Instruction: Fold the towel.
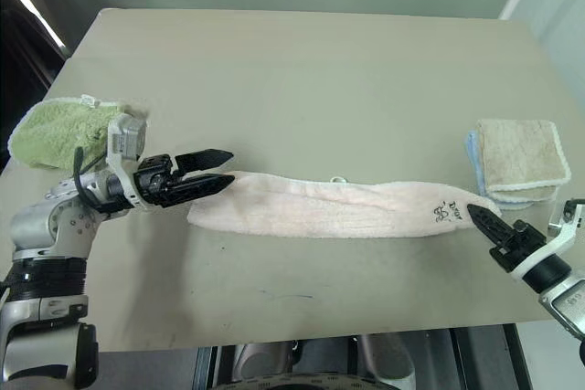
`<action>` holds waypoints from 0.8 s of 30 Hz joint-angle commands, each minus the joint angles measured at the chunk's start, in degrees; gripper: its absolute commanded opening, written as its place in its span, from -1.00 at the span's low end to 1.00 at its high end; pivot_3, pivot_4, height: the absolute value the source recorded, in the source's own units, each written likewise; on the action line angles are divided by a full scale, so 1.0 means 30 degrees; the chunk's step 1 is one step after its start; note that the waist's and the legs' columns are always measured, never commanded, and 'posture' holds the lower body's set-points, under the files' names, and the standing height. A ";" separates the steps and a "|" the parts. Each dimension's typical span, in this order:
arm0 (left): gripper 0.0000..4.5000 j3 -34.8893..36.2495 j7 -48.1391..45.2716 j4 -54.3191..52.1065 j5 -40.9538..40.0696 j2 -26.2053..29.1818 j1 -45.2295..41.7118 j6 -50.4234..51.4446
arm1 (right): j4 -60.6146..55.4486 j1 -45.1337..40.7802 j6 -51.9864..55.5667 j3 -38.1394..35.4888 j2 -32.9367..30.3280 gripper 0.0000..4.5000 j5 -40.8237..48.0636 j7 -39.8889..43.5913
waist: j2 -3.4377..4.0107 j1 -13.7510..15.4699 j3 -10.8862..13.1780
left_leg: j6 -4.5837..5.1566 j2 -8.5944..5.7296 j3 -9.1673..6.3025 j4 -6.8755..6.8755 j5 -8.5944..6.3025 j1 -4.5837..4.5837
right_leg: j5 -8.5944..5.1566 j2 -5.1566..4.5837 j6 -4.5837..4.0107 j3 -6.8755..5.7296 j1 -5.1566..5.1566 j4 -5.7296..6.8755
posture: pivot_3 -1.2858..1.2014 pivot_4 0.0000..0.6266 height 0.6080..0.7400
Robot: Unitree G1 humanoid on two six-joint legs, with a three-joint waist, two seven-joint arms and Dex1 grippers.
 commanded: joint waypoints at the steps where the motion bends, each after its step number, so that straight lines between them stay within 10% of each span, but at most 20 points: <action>1: 1.00 0.0552 0.0507 -0.1091 -0.0566 0.0084 -0.0182 0.0339 | -0.0693 -0.0305 0.0437 -0.0798 -0.0932 -0.98 -0.0350 0.1062 | 0.0000 0.0000 0.0000 | 0.0000 0.0000 0.0003 0.0001 0.0001 0.0001 | -0.0004 0.0000 0.0011 0.0001 0.0003 0.0000 | 0.03 -0.52 0.44; 16: 1.00 0.0177 0.2161 -0.1695 -0.0152 -0.1551 0.0101 -0.0839 | -0.4220 -0.7372 0.0590 0.3628 -0.3497 -0.98 0.2064 -0.0401 | 0.0013 -0.0032 0.0008 | 0.0017 0.0014 0.0079 -0.0001 0.0028 0.0042 | 0.0047 0.0009 0.0087 0.0021 0.0016 0.0007 | 0.03 -0.52 0.44; 24: 1.00 -0.0342 0.1303 0.0401 0.0997 -0.1849 -0.0388 -0.2909 | -0.3520 -0.9752 0.0972 0.7927 -0.1520 -0.98 -0.1734 0.0341 | 0.0010 0.0016 0.0007 | 0.0025 0.0027 0.0085 -0.0002 0.0033 0.0061 | 0.0173 0.0005 0.0133 0.0014 0.0009 0.0015 | 0.03 -0.52 0.44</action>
